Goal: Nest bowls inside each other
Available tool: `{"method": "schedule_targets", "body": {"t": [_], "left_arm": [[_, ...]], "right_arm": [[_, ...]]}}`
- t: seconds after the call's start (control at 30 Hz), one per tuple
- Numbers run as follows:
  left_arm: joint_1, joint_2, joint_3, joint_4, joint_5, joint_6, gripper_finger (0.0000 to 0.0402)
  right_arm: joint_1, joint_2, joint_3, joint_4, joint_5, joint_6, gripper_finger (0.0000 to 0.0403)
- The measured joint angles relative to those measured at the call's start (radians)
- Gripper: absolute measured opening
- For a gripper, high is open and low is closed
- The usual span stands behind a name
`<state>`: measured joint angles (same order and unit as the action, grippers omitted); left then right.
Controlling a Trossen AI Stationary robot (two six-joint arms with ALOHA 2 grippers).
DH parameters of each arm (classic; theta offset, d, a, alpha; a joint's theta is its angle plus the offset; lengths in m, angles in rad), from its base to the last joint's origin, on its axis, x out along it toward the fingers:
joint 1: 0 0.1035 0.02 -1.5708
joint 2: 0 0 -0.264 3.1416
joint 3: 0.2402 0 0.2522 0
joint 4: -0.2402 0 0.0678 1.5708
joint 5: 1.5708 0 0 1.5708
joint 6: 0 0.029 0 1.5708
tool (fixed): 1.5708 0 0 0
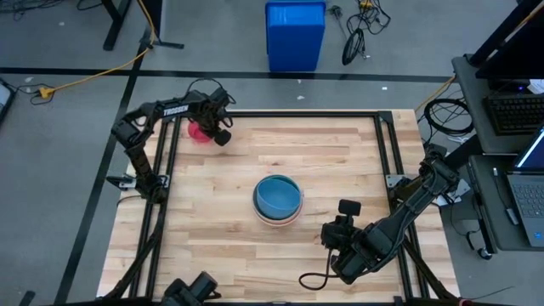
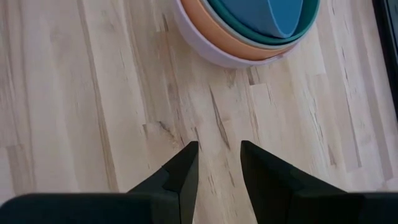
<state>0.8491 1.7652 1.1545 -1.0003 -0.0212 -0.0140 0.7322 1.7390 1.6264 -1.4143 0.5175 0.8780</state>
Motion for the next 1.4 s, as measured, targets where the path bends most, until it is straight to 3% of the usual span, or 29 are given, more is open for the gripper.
{"method": "schedule_targets", "body": {"t": [0.27, 0.5, 0.67, 1.07, 1.4], "left_arm": [[-0.179, -0.200, 0.023, -0.173, -0.111, -0.065, 0.0000], [-0.371, -0.409, 0.068, -0.214, -0.104, -0.183, 0.0000], [-0.528, -0.478, 0.101, -0.199, -0.051, -0.250, 0.0000], [-0.875, -0.444, 0.241, 0.082, -0.059, -0.347, 0.0000], [-1.052, -0.330, 0.381, 0.105, -0.100, -0.343, 0.0000]], "right_arm": [[0.000, 0.000, 0.000, -0.001, 0.005, -0.007, 0.0105], [0.000, 0.000, 0.000, -0.001, 0.005, -0.007, 0.0105], [-0.007, 0.000, 0.000, -0.002, -0.004, -0.008, 0.0105], [-0.025, 0.000, 0.000, -0.022, -0.098, 0.041, 0.0105], [-0.010, -0.001, 0.001, -0.037, -0.131, 0.080, 0.0105]]}}
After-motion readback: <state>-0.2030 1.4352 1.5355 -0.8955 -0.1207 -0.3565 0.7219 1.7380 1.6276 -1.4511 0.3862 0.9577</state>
